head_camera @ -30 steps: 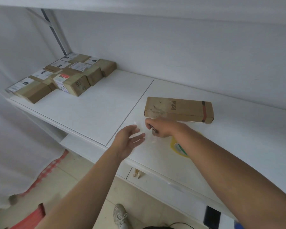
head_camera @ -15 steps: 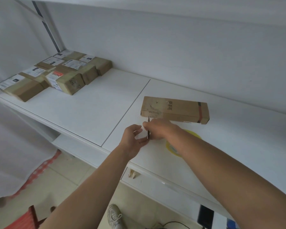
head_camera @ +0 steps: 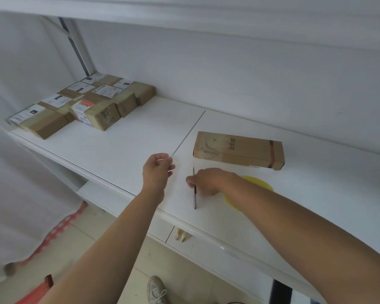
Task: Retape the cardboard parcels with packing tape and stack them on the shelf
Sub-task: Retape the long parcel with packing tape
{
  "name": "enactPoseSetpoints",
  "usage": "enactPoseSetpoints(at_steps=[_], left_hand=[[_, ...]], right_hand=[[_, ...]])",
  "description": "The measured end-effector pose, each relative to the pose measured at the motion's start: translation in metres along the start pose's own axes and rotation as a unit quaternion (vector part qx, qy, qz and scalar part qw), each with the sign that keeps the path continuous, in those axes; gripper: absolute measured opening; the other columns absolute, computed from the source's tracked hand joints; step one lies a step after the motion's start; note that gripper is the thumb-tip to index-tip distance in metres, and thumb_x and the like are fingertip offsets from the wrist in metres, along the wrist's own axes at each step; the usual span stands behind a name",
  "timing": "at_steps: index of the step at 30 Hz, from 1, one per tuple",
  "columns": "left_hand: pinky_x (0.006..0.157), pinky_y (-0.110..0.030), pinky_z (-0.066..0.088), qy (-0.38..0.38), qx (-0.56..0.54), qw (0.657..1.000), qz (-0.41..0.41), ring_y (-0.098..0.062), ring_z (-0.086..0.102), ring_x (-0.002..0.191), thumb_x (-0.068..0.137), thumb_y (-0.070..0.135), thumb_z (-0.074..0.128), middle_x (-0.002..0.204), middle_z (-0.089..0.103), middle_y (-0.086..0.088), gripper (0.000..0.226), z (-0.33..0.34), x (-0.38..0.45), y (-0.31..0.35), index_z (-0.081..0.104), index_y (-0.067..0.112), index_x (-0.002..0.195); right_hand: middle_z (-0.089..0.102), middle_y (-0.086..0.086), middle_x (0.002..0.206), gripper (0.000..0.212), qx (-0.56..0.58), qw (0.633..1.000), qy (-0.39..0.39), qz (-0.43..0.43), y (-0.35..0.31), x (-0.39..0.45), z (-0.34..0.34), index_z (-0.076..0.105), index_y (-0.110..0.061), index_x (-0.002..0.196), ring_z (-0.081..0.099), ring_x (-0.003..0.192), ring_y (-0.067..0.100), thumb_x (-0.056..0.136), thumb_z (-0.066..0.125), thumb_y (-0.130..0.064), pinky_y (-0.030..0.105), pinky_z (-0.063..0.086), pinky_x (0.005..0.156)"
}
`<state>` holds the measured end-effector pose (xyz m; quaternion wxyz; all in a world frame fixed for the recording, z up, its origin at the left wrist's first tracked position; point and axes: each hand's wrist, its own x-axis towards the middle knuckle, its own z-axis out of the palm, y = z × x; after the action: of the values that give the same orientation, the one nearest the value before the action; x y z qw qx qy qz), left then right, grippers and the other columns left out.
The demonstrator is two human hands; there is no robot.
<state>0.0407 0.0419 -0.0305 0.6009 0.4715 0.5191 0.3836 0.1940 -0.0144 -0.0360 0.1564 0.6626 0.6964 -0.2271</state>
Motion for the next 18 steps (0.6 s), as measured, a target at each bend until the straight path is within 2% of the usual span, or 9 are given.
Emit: enactPoseSetpoints(at_steps=[3,5,6,8,11,13,15,18], left_hand=[[0.079,-0.029,0.056,-0.019,0.04,0.999,0.029,-0.018,0.067,0.082,0.095,0.014,0.064,0.091,0.068,-0.005,0.005,0.0,0.001,0.004,0.062,0.017,0.098],[0.08,-0.03,0.057,-0.026,0.055,0.997,0.041,-0.017,0.067,0.081,0.094,0.014,0.065,0.089,0.069,-0.005,0.006,0.002,0.003,0.004,0.063,0.018,0.096],[0.079,-0.03,0.057,-0.03,0.063,0.996,0.047,-0.017,0.066,0.08,0.093,0.014,0.066,0.087,0.069,-0.004,0.006,0.004,0.004,0.005,0.063,0.018,0.097],[0.078,-0.028,0.056,-0.042,0.081,0.994,0.06,-0.015,0.065,0.076,0.091,0.013,0.067,0.082,0.069,-0.003,0.009,0.009,0.006,0.005,0.064,0.015,0.1],[0.077,-0.029,0.056,-0.075,0.114,0.988,0.073,-0.014,0.066,0.074,0.091,0.015,0.069,0.082,0.071,-0.004,0.016,0.02,0.01,0.007,0.065,0.012,0.106],[0.077,-0.03,0.056,-0.1,0.128,0.984,0.075,-0.014,0.066,0.074,0.09,0.017,0.07,0.08,0.072,-0.003,0.017,0.03,0.014,0.009,0.065,0.013,0.106],[0.074,-0.029,0.056,-0.12,0.134,0.981,0.076,-0.013,0.066,0.072,0.09,0.018,0.071,0.077,0.072,0.0,0.018,0.039,0.018,0.01,0.065,0.012,0.105],[0.08,-0.035,0.058,-0.158,0.13,0.976,0.072,-0.014,0.067,0.073,0.089,0.017,0.071,0.078,0.072,0.001,0.019,0.053,0.027,0.013,0.066,0.011,0.107]], right_hand=[[0.051,0.0,0.105,0.033,0.056,0.998,0.006,0.016,0.003,0.001,-0.002,0.049,-0.026,0.123,0.052,0.094,0.023,0.094,0.043,-0.012,0.038,0.046,0.08],[0.057,0.003,0.11,0.027,0.149,0.984,0.09,0.036,0.007,-0.001,-0.008,0.057,-0.022,0.118,0.055,0.098,0.024,0.1,0.038,-0.02,0.036,0.047,0.082],[0.061,0.002,0.104,0.023,0.223,0.963,0.146,0.04,0.009,-0.002,-0.012,0.06,-0.02,0.106,0.057,0.094,0.023,0.101,0.038,-0.024,0.034,0.045,0.078],[0.066,0.001,0.088,0.024,0.388,0.894,0.22,0.036,0.012,-0.006,-0.021,0.06,-0.02,0.087,0.061,0.079,0.017,0.1,0.043,-0.032,0.032,0.043,0.069],[0.071,0.004,0.089,0.03,0.531,0.812,0.24,0.026,0.017,-0.011,-0.028,0.065,-0.016,0.095,0.065,0.074,0.012,0.097,0.054,-0.043,0.03,0.05,0.066],[0.071,0.002,0.086,0.018,0.563,0.78,0.271,0.026,0.021,-0.011,-0.026,0.066,-0.015,0.096,0.066,0.076,0.012,0.096,0.062,-0.032,0.028,0.052,0.066],[0.069,0.001,0.08,0.006,0.571,0.756,0.317,0.04,0.027,-0.009,-0.025,0.065,-0.015,0.089,0.065,0.072,0.011,0.095,0.063,-0.017,0.026,0.051,0.065],[0.067,0.002,0.074,0.018,0.568,0.73,0.369,0.091,0.034,-0.003,-0.023,0.062,-0.018,0.078,0.061,0.066,0.013,0.094,0.062,-0.01,0.029,0.05,0.064]])
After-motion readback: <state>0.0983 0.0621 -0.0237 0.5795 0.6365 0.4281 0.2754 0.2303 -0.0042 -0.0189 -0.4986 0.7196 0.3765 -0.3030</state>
